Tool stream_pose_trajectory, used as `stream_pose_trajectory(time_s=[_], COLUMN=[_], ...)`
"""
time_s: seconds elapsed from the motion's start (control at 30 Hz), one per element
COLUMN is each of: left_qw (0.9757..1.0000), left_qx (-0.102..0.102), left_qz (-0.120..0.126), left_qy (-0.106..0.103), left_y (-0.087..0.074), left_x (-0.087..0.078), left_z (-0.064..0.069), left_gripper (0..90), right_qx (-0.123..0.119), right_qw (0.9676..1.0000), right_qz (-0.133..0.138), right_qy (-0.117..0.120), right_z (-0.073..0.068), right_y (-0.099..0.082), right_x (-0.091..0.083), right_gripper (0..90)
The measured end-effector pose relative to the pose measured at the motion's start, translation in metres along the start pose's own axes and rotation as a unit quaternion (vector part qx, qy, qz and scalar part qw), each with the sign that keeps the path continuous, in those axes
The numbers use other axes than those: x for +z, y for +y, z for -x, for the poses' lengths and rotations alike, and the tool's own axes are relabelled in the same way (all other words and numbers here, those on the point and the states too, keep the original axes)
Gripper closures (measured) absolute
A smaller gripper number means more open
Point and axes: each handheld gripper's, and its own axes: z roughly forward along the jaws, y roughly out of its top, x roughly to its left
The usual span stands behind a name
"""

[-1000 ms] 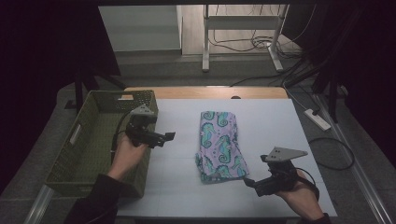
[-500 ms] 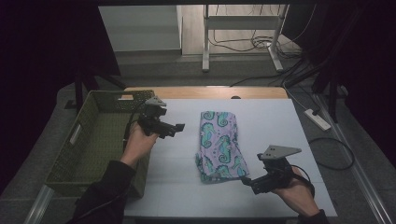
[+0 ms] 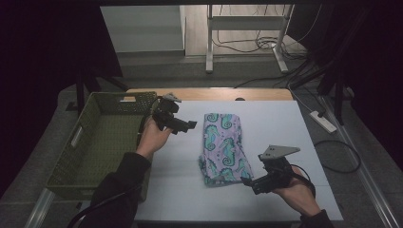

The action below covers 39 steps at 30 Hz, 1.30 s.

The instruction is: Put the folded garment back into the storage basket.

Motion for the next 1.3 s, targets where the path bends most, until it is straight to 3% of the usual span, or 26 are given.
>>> stream_pose_trajectory(time_s=[0.1, 0.27, 0.43, 0.67, 0.87, 1.17, 1.3], left_qw=[1.0000, 1.0000, 0.9998, 0.9995, 0.9990, 0.9982, 0.9980], left_qx=[-0.008, -0.004, -0.012, -0.007, -0.003, -0.014, -0.008], left_qz=[0.000, -0.007, -0.014, -0.027, -0.036, -0.049, -0.050], left_qy=[0.001, 0.003, 0.005, 0.014, 0.026, 0.032, 0.039], left_y=[0.003, 0.008, 0.013, 0.021, 0.023, 0.027, 0.030], left_x=[0.007, 0.021, 0.034, 0.050, 0.065, 0.088, 0.096], left_z=[0.000, 0.000, -0.002, -0.005, -0.009, -0.018, -0.020], left_gripper=[0.0, 0.0, 0.0, 0.0, 0.0, 0.0, 0.0], right_qx=[0.003, 0.006, -0.005, -0.020, -0.023, -0.025, -0.028], right_qw=[0.9999, 0.9998, 0.9996, 0.9990, 0.9986, 0.9978, 0.9970], right_qz=[-0.009, -0.019, -0.029, -0.039, -0.047, -0.061, -0.071], right_qy=[-0.003, -0.002, 0.007, 0.004, 0.003, 0.008, 0.007], right_z=[0.001, 0.002, 0.000, 0.001, 0.003, 0.006, 0.006], right_y=[0.001, 0.002, 0.004, 0.007, 0.009, 0.010, 0.010], right_x=[0.004, 0.007, 0.012, 0.020, 0.028, 0.038, 0.044], right_gripper=[0.0, 0.0, 0.0, 0.0, 0.0, 0.0, 0.0])
